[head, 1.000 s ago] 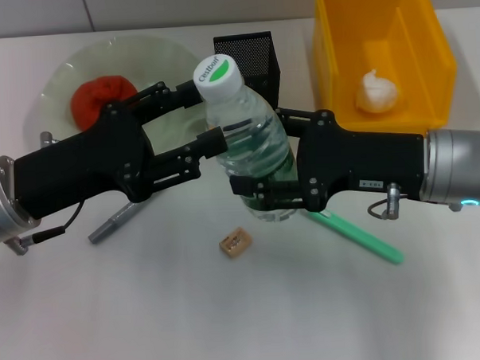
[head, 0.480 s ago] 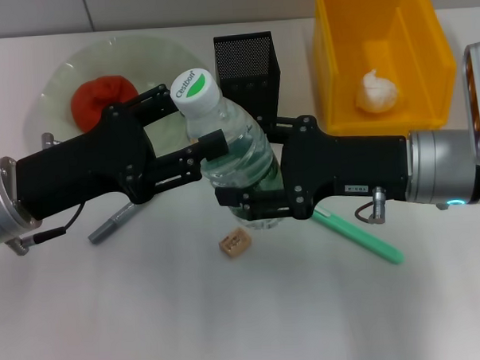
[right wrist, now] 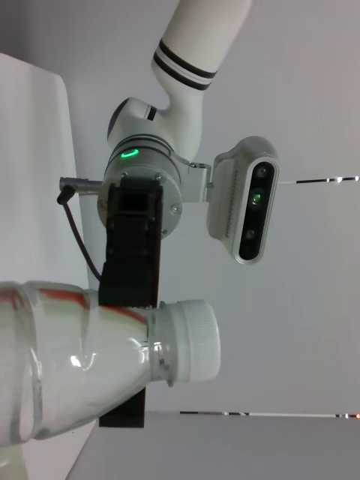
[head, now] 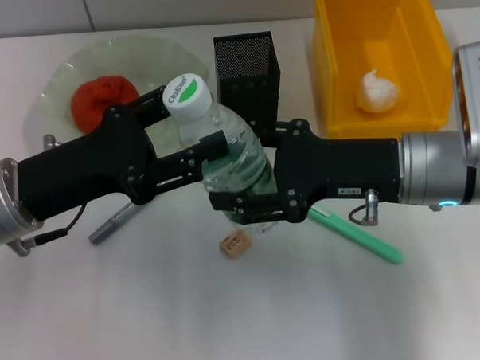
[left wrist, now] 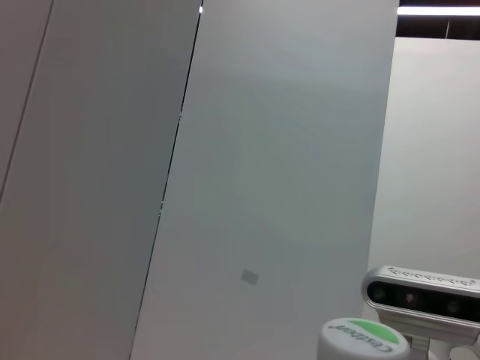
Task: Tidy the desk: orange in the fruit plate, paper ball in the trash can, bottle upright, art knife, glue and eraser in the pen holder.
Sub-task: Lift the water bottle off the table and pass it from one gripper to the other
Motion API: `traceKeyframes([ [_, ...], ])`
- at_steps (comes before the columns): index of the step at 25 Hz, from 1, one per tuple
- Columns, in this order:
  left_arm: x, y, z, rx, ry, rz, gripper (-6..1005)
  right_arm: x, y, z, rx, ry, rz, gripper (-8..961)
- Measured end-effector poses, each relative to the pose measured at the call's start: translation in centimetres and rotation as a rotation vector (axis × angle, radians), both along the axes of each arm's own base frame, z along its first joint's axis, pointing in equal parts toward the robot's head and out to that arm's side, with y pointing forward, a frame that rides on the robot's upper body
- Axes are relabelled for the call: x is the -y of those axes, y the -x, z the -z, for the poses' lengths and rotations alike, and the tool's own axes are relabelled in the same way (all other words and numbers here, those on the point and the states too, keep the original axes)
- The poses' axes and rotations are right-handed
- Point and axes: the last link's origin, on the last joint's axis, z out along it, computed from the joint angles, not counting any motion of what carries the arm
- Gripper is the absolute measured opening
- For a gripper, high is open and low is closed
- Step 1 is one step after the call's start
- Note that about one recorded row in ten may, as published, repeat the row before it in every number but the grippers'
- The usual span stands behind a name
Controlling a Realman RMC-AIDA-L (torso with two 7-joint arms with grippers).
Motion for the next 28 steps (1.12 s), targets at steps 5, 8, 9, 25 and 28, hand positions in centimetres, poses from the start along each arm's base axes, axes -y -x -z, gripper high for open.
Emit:
traceKeyframes([
  [5, 0.04, 0.04, 0.06, 0.003, 0.002, -0.004, 740, -0.01, 0.03, 0.04, 0.001, -0.003, -0.004, 759],
  [8, 0.08, 0.02, 0.12, 0.003, 0.001, -0.001, 740, 0.08, 0.12, 0.18, 0.003, 0.002, -0.01, 759],
  [9, 0.11, 0.03, 0.18, 0.003, 0.003, -0.001, 740, 0.08, 0.18, 0.23, 0.004, 0.004, -0.012, 759],
  [25, 0.23, 0.16, 0.29, 0.019, 0.006, -0.014, 569, -0.22, 0.17, 0.68, 0.017, 0.012, -0.007, 759],
  [28, 0.21, 0.12, 0.29, 0.019, 0.006, -0.013, 551, -0.13, 0.17, 0.81, 0.019, 0.017, -0.009, 759],
])
